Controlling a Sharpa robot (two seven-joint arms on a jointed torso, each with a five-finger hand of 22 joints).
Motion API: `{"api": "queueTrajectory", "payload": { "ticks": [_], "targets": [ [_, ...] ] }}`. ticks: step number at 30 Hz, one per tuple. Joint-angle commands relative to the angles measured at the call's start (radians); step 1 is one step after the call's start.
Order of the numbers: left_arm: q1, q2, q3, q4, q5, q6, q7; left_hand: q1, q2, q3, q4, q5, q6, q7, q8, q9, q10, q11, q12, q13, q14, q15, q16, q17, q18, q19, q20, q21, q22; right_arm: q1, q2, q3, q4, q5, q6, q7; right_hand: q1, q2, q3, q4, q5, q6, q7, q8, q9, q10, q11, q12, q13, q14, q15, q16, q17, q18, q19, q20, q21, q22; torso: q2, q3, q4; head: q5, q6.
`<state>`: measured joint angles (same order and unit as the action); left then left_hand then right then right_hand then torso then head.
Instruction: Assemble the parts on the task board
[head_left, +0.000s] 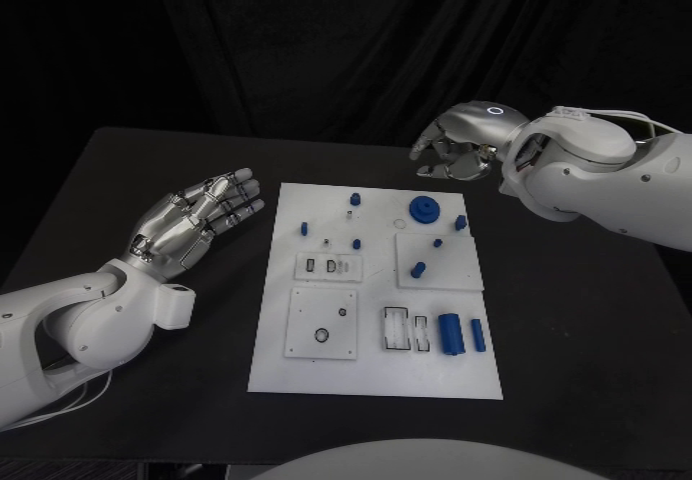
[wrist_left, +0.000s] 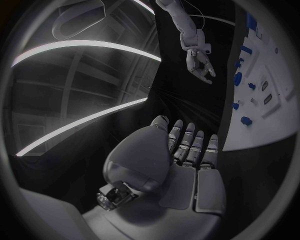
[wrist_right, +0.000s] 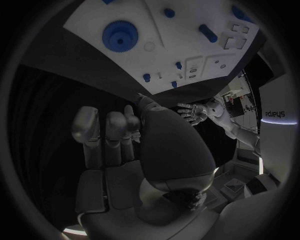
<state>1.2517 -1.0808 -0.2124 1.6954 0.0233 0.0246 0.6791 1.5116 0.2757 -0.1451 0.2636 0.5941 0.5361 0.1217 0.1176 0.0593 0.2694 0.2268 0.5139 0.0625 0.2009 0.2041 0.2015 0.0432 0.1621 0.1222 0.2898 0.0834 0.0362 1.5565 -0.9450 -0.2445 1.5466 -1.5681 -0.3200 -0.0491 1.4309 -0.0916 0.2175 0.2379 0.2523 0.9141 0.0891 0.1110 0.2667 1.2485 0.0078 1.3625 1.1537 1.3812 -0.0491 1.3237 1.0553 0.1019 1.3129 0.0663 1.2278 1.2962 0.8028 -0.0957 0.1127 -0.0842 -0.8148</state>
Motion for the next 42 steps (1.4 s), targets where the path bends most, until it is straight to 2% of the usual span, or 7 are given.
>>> {"api": "queueTrajectory", "payload": {
  "ticks": [1, 4, 7, 13, 21, 31, 42],
  "targets": [
    [0.002, 0.004, 0.001, -0.002, -0.001, 0.004, 0.054, 0.011, 0.003, 0.009, 0.002, 0.006, 0.006, 0.002, 0.002, 0.002, 0.003, 0.003, 0.0, 0.001, 0.005, 0.008, 0.007, 0.002, -0.009, 0.004, 0.003, 0.005, -0.001, -0.013, -0.023, -0.001, 0.011, -0.008, 0.037, -0.078, -0.012, 0.003, -0.015, 0.0, 0.009, 0.021, 0.002, 0.006, 0.007, 0.102, -0.002, 0.095, 0.162, 0.052, 0.001, 0.088, 0.16, -0.024, 0.038, -0.002, 0.053, 0.063, -0.003, -0.0031, -0.0023, 0.003, -0.006],
    [0.002, 0.007, 0.001, -0.004, -0.001, 0.005, 0.053, 0.011, 0.003, 0.009, 0.002, 0.006, 0.006, 0.002, 0.002, 0.002, 0.003, 0.003, 0.0, 0.001, 0.005, 0.008, 0.007, 0.002, -0.009, 0.004, 0.003, 0.005, -0.001, -0.027, -0.038, -0.002, 0.013, -0.008, 0.038, -0.095, -0.043, 0.002, -0.044, 0.012, 0.01, 0.019, -0.002, -0.003, 0.01, 0.315, -0.003, 0.206, 0.41, 0.158, -0.002, 0.218, 0.442, -0.042, 0.087, -0.002, 0.126, 0.126, -0.004, -0.003, -0.003, 0.001, -0.007],
    [0.002, 0.011, 0.001, -0.007, -0.001, 0.008, 0.052, 0.012, 0.003, 0.011, 0.002, 0.006, 0.006, 0.003, 0.002, 0.002, 0.003, 0.004, 0.001, 0.001, 0.008, 0.009, 0.009, 0.003, -0.01, 0.004, 0.003, 0.006, -0.001, -0.044, -0.048, -0.002, 0.012, -0.009, 0.042, -0.112, -0.066, 0.002, -0.061, 0.025, -0.003, 0.009, -0.003, -0.013, 0.009, 0.322, -0.004, 0.208, 0.417, 0.189, 0.0, 0.246, 0.514, -0.047, 0.104, -0.002, 0.151, 0.148, -0.004, -0.0032, -0.0026, -0.004, -0.007],
    [0.002, 0.016, 0.001, -0.014, -0.001, 0.013, 0.051, 0.012, 0.003, 0.013, 0.001, 0.007, 0.005, 0.003, 0.002, 0.002, 0.003, 0.004, 0.0, 0.001, 0.01, 0.011, 0.011, 0.003, -0.011, 0.004, 0.003, 0.006, -0.001, -0.075, -0.044, -0.003, 0.0, -0.009, 0.046, -0.123, -0.103, 0.005, -0.093, 0.043, -0.032, -0.036, -0.003, -0.043, -0.014, 0.322, -0.006, 0.208, 0.417, 0.19, -0.003, 0.247, 0.516, -0.079, 0.198, -0.006, 0.268, 0.228, -0.002, -0.0007, -0.0011, -0.004, -0.009],
    [0.001, 0.028, 0.001, -0.03, -0.001, 0.019, 0.051, 0.013, 0.003, 0.015, 0.001, 0.007, 0.004, 0.003, 0.002, 0.001, 0.003, 0.004, 0.0, 0.001, 0.012, 0.011, 0.013, 0.003, -0.012, 0.004, 0.003, 0.006, -0.001, -0.11, -0.03, -0.003, -0.027, -0.01, 0.041, -0.12, -0.1, 0.005, -0.098, 0.038, -0.029, -0.06, -0.004, -0.047, -0.029, 0.322, -0.008, 0.208, 0.417, 0.19, -0.005, 0.247, 0.516, -0.084, 0.212, -0.008, 0.285, 0.24, -0.003, -0.0023, -0.0045, -0.011, -0.003],
    [0.001, 0.026, 0.001, -0.029, -0.001, 0.021, 0.056, 0.013, 0.002, 0.016, 0.001, 0.007, 0.003, 0.003, 0.002, 0.001, 0.002, 0.004, -0.002, 0.001, 0.01, 0.012, 0.011, 0.003, -0.013, 0.004, 0.003, 0.006, -0.001, -0.121, -0.01, -0.003, -0.044, -0.01, 0.019, -0.113, -0.09, 0.007, -0.097, 0.031, -0.027, -0.082, -0.001, -0.046, -0.04, 0.322, -0.007, 0.208, 0.417, 0.19, -0.005, 0.247, 0.516, -0.084, 0.213, -0.008, 0.286, 0.241, -0.009, -0.0045, -0.0028, -0.016, 0.005],
    [0.001, 0.023, 0.001, -0.029, -0.001, 0.023, 0.055, 0.013, 0.002, 0.016, 0.001, 0.007, 0.003, 0.003, 0.002, 0.001, 0.002, 0.004, -0.002, 0.001, 0.01, 0.012, 0.011, 0.003, -0.013, 0.004, 0.003, 0.006, -0.001, -0.13, 0.011, -0.003, -0.069, -0.01, 0.021, -0.127, -0.06, 0.015, -0.089, 0.007, 0.019, -0.089, 0.002, -0.044, -0.05, 0.322, -0.003, 0.208, 0.417, 0.19, -0.002, 0.247, 0.516, -0.082, 0.208, -0.006, 0.279, 0.239, -0.015, -0.0035, -0.0008, -0.013, -0.012]
  ]
}}
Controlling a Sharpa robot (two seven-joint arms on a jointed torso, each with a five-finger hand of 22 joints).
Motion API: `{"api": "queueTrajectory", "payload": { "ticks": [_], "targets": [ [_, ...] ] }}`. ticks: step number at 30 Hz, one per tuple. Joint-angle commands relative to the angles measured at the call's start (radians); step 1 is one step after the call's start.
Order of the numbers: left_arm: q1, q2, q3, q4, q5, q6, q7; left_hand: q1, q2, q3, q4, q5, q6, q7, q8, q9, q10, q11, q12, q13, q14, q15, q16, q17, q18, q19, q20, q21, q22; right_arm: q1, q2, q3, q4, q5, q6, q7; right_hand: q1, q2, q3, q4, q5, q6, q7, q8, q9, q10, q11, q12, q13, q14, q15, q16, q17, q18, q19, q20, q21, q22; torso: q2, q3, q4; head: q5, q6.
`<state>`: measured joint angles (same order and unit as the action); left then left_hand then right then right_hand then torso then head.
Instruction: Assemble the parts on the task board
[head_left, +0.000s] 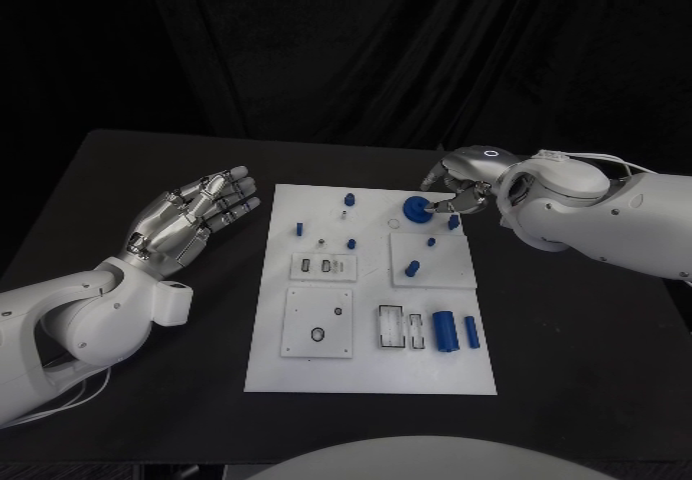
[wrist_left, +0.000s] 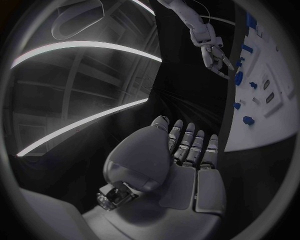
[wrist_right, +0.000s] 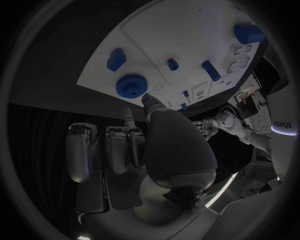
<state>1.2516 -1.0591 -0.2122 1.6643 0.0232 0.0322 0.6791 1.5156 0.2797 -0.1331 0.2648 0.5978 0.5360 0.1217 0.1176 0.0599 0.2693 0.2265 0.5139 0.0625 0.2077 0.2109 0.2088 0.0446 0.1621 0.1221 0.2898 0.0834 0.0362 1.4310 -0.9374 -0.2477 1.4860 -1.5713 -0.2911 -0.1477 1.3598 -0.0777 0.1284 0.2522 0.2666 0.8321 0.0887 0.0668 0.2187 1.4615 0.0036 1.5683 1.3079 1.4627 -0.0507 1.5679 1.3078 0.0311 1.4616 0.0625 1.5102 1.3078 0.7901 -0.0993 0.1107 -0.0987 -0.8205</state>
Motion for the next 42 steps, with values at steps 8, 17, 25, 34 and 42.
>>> {"api": "queueTrajectory", "payload": {
  "ticks": [8, 17, 25, 34, 42],
  "targets": [
    [0.001, 0.002, 0.001, 0.001, -0.001, 0.017, 0.053, 0.01, -0.002, 0.005, -0.001, 0.004, 0.003, 0.003, 0.002, 0.001, 0.003, 0.005, -0.001, 0.001, 0.004, 0.005, 0.004, 0.001, -0.013, 0.005, 0.003, 0.006, -0.001, -0.014, 0.022, 0.0, -0.035, -0.007, 0.008, -0.034, 0.008, 0.003, -0.002, -0.008, -0.002, -0.023, 0.005, -0.003, -0.009, 0.109, 0.003, 0.002, 0.263, 0.108, 0.001, 0.003, 0.263, -0.009, 0.054, 0.0, -0.009, 0.224, -0.002, -0.0001, 0.0006, 0.005, -0.013],
    [0.0, 0.003, 0.001, -0.003, -0.001, 0.02, 0.052, 0.01, -0.003, 0.006, -0.002, 0.004, 0.003, 0.003, 0.001, 0.001, 0.002, 0.006, -0.001, 0.001, 0.003, 0.006, 0.004, 0.001, -0.014, 0.005, 0.003, 0.006, -0.001, -0.022, 0.041, 0.0, -0.056, -0.007, 0.016, -0.031, -0.007, 0.003, -0.014, -0.005, -0.052, -0.026, 0.008, 0.003, -0.015, 0.109, 0.005, 0.002, 0.263, 0.108, 0.003, 0.003, 0.263, -0.008, 0.053, 0.002, -0.012, 0.224, -0.002, -0.0003, 0.0008, 0.006, -0.017],
    [0.0, 0.006, 0.001, -0.006, -0.001, 0.023, 0.051, 0.01, -0.003, 0.006, -0.002, 0.004, 0.003, 0.003, 0.001, 0.001, 0.002, 0.006, -0.001, 0.001, 0.003, 0.006, 0.004, 0.001, -0.014, 0.005, 0.003, 0.006, -0.001, -0.03, 0.056, 0.001, -0.073, -0.007, 0.032, -0.033, -0.008, 0.004, -0.016, -0.005, -0.062, -0.02, 0.01, 0.006, -0.015, 0.109, 0.007, 0.002, 0.263, 0.108, 0.004, 0.003, 0.263, -0.009, 0.053, 0.003, -0.012, 0.224, -0.002, 0.0002, 0.0005, 0.003, -0.019],
    [0.0, 0.009, 0.001, -0.01, -0.001, 0.026, 0.05, 0.01, -0.003, 0.006, -0.002, 0.004, 0.003, 0.003, 0.001, 0.001, 0.002, 0.006, -0.001, 0.001, 0.003, 0.006, 0.004, 0.001, -0.014, 0.005, 0.003, 0.006, -0.001, -0.037, 0.071, 0.001, -0.087, -0.007, 0.042, -0.031, 0.015, 0.011, -0.012, -0.028, -0.028, 0.046, 0.01, 0.039, 0.002, 0.109, 0.008, 0.002, 0.263, 0.108, 0.006, 0.003, 0.263, -0.008, 0.052, 0.005, -0.016, 0.224, -0.002, 0.0, 0.0002, 0.003, -0.021],
    [0.0, 0.011, 0.001, -0.013, -0.001, 0.029, 0.048, 0.011, -0.003, 0.009, -0.002, 0.004, 0.002, 0.003, 0.001, 0.001, 0.001, 0.006, -0.002, 0.001, 0.003, 0.006, 0.004, 0.001, -0.015, 0.005, 0.003, 0.006, -0.001, -0.049, 0.084, 0.001, -0.099, -0.007, 0.05, -0.027, 0.039, 0.014, -0.004, -0.052, 0.008, 0.08, 0.006, 0.059, 0.023, 0.109, 0.005, 0.002, 0.263, 0.108, 0.004, 0.003, 0.263, -0.007, 0.049, 0.003, -0.02, 0.224, -0.002, 0.0004, 0.0002, 0.002, -0.021]
  ]
}}
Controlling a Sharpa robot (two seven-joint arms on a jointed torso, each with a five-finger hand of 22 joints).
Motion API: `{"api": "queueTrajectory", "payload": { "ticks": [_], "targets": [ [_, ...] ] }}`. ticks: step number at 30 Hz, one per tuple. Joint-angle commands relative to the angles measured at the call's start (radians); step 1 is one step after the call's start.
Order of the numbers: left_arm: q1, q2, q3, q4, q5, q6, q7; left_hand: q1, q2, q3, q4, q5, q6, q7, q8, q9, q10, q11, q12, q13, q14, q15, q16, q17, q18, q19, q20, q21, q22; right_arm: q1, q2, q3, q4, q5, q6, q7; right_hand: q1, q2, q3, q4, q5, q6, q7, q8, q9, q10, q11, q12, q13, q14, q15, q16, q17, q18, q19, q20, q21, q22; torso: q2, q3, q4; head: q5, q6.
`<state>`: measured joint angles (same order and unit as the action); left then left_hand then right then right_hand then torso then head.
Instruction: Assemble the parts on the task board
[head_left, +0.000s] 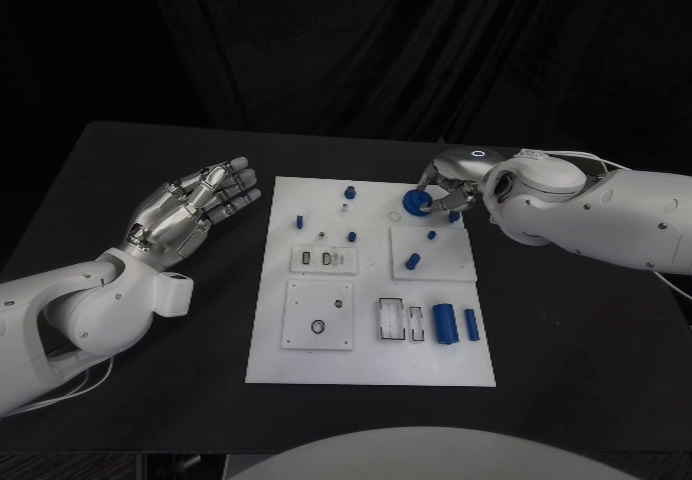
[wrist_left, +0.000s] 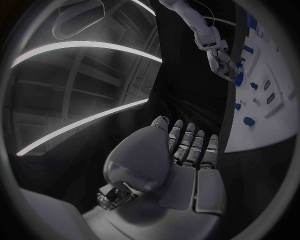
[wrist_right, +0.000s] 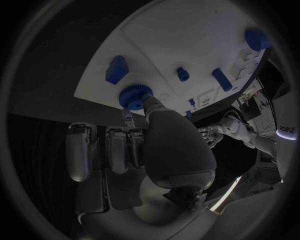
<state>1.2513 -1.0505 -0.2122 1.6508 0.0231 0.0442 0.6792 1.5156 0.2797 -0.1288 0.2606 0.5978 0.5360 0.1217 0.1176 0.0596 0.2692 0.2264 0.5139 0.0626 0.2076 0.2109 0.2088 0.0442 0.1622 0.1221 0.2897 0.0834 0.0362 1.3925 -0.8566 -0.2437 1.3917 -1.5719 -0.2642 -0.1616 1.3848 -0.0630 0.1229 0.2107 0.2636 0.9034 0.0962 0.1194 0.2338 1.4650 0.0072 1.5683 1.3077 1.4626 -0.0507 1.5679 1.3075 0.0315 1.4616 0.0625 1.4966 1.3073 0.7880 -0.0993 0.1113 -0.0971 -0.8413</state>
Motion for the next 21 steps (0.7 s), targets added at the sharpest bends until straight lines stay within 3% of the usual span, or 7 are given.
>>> {"api": "queueTrajectory", "payload": {
  "ticks": [1, 3, 7, 8, 11, 16, 21],
  "targets": [
    [0.0, 0.003, 0.001, 0.0, -0.001, 0.017, 0.048, 0.011, -0.003, 0.005, 0.002, 0.004, 0.002, 0.003, 0.001, 0.001, 0.001, 0.007, -0.002, 0.001, 0.003, 0.006, 0.004, 0.001, -0.015, 0.005, 0.003, 0.006, -0.001, -0.011, 0.004, -0.003, -0.005, -0.006, 0.023, -0.013, 0.014, 0.0, 0.002, -0.01, 0.011, 0.009, -0.001, 0.006, 0.008, 0.106, 0.001, 0.003, 0.263, 0.108, 0.004, 0.003, 0.263, -0.007, 0.049, 0.003, -0.006, 0.224, 0.0, 0.0003, -0.0007, 0.001, -0.001],
    [0.0, 0.003, 0.001, 0.0, -0.001, 0.018, 0.048, 0.011, -0.003, 0.005, 0.002, 0.004, 0.001, 0.004, 0.001, 0.001, 0.001, 0.007, -0.002, 0.001, 0.003, 0.007, 0.004, 0.001, -0.015, 0.005, 0.003, 0.005, -0.001, -0.013, 0.005, -0.003, -0.007, -0.006, 0.02, -0.012, 0.032, 0.004, 0.009, -0.027, 0.047, 0.038, -0.006, 0.026, 0.029, 0.106, -0.003, 0.003, 0.263, 0.108, 0.0, 0.003, 0.263, -0.007, 0.049, 0.0, -0.007, 0.225, 0.0, 0.0001, -0.0005, 0.002, -0.001],
    [-0.001, 0.005, 0.001, -0.003, -0.001, 0.019, 0.047, 0.011, -0.002, 0.007, 0.002, 0.004, 0.0, 0.004, 0.001, 0.001, 0.001, 0.007, -0.004, 0.001, 0.002, 0.007, 0.004, 0.001, -0.016, 0.004, 0.003, 0.005, -0.001, -0.016, 0.007, -0.003, -0.01, -0.006, 0.011, -0.008, 0.04, 0.009, 0.012, -0.038, 0.054, 0.058, -0.012, 0.045, 0.05, 0.106, -0.007, 0.003, 0.263, 0.108, -0.003, 0.003, 0.263, -0.007, 0.049, -0.002, -0.008, 0.225, -0.001, -0.0002, 0.0001, 0.003, -0.001],
    [-0.001, 0.005, 0.001, -0.003, -0.001, 0.019, 0.047, 0.011, -0.002, 0.007, 0.002, 0.004, 0.0, 0.004, 0.001, 0.001, 0.001, 0.007, -0.004, 0.001, 0.002, 0.007, 0.004, 0.001, -0.016, 0.004, 0.003, 0.005, -0.001, -0.016, 0.008, -0.003, -0.012, -0.006, 0.011, -0.008, 0.044, 0.012, 0.009, -0.05, 0.068, 0.087, -0.02, 0.084, 0.08, 0.106, -0.015, 0.003, 0.263, 0.108, -0.008, 0.003, 0.263, -0.006, 0.048, -0.007, -0.01, 0.224, 0.0, -0.0003, -0.0006, 0.003, 0.0],
    [-0.002, 0.005, 0.001, -0.004, -0.001, 0.02, 0.046, 0.011, -0.002, 0.007, 0.002, 0.004, 0.0, 0.004, 0.001, 0.001, 0.001, 0.007, -0.004, 0.001, 0.002, 0.007, 0.004, 0.001, -0.016, 0.004, 0.003, 0.005, -0.001, -0.018, 0.015, -0.003, -0.018, -0.006, 0.014, -0.007, 0.04, 0.02, 0.002, -0.063, 0.079, 0.068, -0.025, 0.135, 0.138, 0.106, -0.022, 0.003, 0.263, 0.108, -0.014, 0.003, 0.263, -0.006, 0.048, -0.015, -0.011, 0.226, 0.0, -0.0003, -0.0007, 0.003, -0.003],
    [-0.002, 0.005, 0.001, -0.004, -0.001, 0.023, 0.046, 0.012, -0.001, 0.01, 0.002, 0.005, -0.002, 0.005, 0.0, 0.0, 0.0, 0.008, -0.004, 0.001, 0.001, 0.007, 0.003, 0.001, -0.017, 0.004, 0.003, 0.005, -0.001, -0.022, 0.023, -0.003, -0.026, -0.011, 0.02, -0.008, 0.04, 0.022, 0.002, -0.071, 0.096, 0.054, -0.027, 0.161, 0.168, 0.106, -0.022, 0.003, 0.263, 0.108, -0.016, 0.003, 0.263, -0.007, 0.049, -0.016, -0.01, 0.227, 0.0, -0.0006, 0.0004, 0.003, -0.003],
    [-0.002, 0.003, 0.001, -0.002, -0.001, 0.025, 0.046, 0.012, 0.0, 0.012, 0.002, 0.005, -0.002, 0.005, 0.0, 0.0, 0.0, 0.008, -0.004, 0.001, 0.002, 0.008, 0.004, 0.001, -0.017, 0.004, 0.003, 0.005, -0.001, -0.023, 0.02, -0.003, -0.018, -0.021, -0.011, 0.002, 0.036, 0.018, 0.009, -0.082, 0.214, 0.049, -0.031, 0.23, 0.234, 0.106, -0.024, 0.003, 0.263, 0.108, -0.02, 0.003, 0.263, -0.009, 0.057, -0.02, -0.002, 0.232, -0.001, -0.0009, -0.0015, 0.012, 0.004]
  ]
}}
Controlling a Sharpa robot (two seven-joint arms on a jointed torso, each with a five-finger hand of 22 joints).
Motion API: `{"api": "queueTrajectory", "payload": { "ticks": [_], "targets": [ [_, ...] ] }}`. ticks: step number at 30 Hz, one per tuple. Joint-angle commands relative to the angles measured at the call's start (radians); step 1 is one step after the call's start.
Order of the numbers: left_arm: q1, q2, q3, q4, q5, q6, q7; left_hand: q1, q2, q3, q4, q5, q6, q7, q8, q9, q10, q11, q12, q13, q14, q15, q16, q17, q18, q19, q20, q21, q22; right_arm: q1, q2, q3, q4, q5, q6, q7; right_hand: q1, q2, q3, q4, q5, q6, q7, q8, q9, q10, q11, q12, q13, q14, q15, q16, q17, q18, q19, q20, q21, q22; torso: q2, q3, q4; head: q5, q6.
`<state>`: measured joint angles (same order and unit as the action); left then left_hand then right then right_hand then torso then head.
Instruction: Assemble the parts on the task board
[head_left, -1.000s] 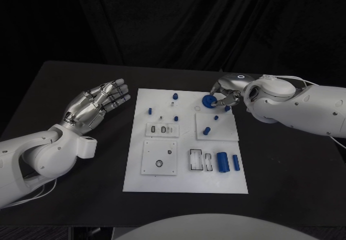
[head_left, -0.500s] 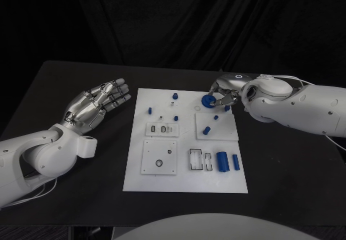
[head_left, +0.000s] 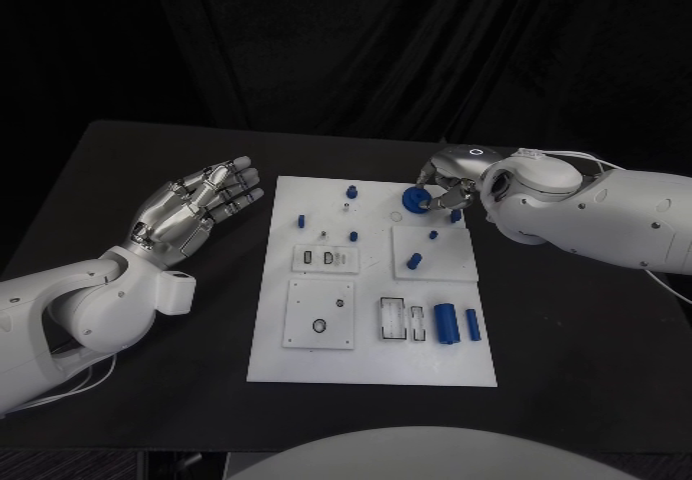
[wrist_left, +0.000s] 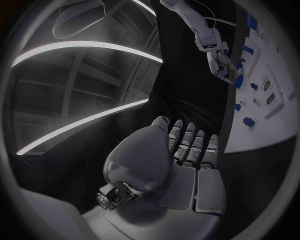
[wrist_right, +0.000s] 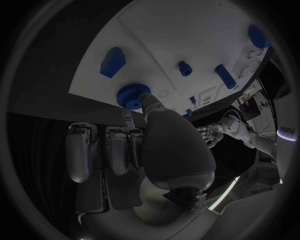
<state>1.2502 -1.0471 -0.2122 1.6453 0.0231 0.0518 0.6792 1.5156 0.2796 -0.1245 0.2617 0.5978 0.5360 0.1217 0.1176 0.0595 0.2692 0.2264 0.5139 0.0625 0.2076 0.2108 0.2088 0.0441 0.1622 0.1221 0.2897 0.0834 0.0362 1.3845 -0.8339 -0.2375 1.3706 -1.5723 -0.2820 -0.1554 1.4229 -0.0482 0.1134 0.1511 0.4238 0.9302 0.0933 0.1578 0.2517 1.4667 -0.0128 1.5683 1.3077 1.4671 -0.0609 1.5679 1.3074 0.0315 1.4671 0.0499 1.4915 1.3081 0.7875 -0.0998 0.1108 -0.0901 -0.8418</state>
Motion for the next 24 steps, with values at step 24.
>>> {"api": "queueTrajectory", "payload": {
  "ticks": [24],
  "targets": [
    [-0.002, 0.003, 0.001, -0.004, -0.001, 0.021, 0.038, 0.012, 0.001, 0.013, 0.002, 0.005, 0.001, 0.006, 0.001, 0.001, 0.002, 0.01, -0.001, 0.001, 0.006, 0.011, 0.009, 0.002, -0.019, 0.005, 0.003, 0.006, -0.001, 0.074, 0.055, -0.007, 0.111, -0.025, -0.045, 0.048, -0.049, -0.02, 0.048, 0.02, 0.127, 0.016, -0.021, 0.187, 0.236, 0.104, 0.013, 0.003, 0.263, 0.104, 0.002, 0.003, 0.263, -0.016, 0.068, 0.0, 0.024, 0.241, 0.001, -0.0019, 0.001, 0.018, 0.022]
  ]
}}
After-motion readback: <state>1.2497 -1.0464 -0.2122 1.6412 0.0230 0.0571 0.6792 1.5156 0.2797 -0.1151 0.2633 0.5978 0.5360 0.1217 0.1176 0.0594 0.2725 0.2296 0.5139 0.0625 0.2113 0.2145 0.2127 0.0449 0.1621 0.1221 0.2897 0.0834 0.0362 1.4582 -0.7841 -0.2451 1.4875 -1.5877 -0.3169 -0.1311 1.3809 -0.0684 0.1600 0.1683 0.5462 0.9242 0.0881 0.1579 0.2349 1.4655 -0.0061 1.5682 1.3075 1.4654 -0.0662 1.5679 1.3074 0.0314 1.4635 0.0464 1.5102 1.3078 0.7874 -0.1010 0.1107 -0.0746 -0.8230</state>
